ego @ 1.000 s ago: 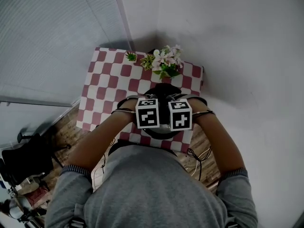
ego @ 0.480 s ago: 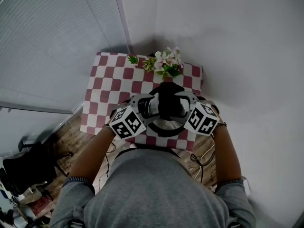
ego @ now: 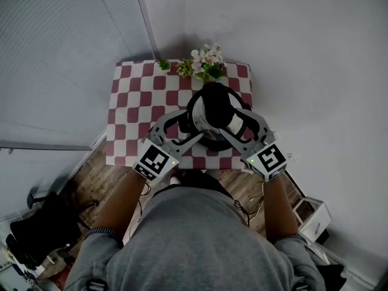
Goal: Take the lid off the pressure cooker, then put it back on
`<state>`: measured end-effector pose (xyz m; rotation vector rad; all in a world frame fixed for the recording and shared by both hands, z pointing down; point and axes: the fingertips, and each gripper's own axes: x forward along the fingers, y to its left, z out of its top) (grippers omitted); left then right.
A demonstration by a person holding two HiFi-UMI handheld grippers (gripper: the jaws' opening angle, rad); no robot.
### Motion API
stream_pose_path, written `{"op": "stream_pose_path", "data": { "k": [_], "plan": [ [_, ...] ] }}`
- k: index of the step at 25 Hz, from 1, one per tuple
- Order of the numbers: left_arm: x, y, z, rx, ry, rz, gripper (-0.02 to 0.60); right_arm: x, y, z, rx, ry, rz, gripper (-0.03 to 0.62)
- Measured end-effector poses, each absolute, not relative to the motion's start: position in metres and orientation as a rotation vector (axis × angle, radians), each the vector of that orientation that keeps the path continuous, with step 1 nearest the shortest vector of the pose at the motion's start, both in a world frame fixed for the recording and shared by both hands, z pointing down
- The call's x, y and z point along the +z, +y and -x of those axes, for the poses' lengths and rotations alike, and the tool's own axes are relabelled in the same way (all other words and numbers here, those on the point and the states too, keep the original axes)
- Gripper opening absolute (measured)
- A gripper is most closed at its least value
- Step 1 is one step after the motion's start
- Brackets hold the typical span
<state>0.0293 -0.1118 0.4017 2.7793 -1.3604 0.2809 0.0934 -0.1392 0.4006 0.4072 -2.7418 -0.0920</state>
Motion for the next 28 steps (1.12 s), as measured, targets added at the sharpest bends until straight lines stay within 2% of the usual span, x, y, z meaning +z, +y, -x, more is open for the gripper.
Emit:
{"op": "stream_pose_path", "data": {
  "k": [4, 6, 16, 23, 28],
  "plan": [
    [0.390, -0.087, -0.030, 0.194, -1.366, -2.798, 0.264, 0.393, -0.106, -0.102, -0.085, -2.802, -0.494, 0.190],
    [0.383, -0.072, -0.032, 0.149, -1.370, -2.807, 0.251, 0.390, -0.087, -0.104, -0.083, -2.820, -0.524, 0.182],
    [0.356, -0.003, -0.037, -0.080, -1.416, -2.838, 0.046, 0.376, -0.009, -0.112, -0.077, -2.868, -0.685, 0.083],
    [0.358, 0.024, -0.037, -0.103, -1.419, -2.820, 0.017, 0.371, 0.019, -0.116, -0.059, -2.896, -0.742, 0.005],
    [0.355, 0.032, -0.042, -0.100, -1.444, -2.815, 0.017, 0.367, 0.022, -0.123, -0.051, -2.921, -0.736, 0.005]
  ]
}}
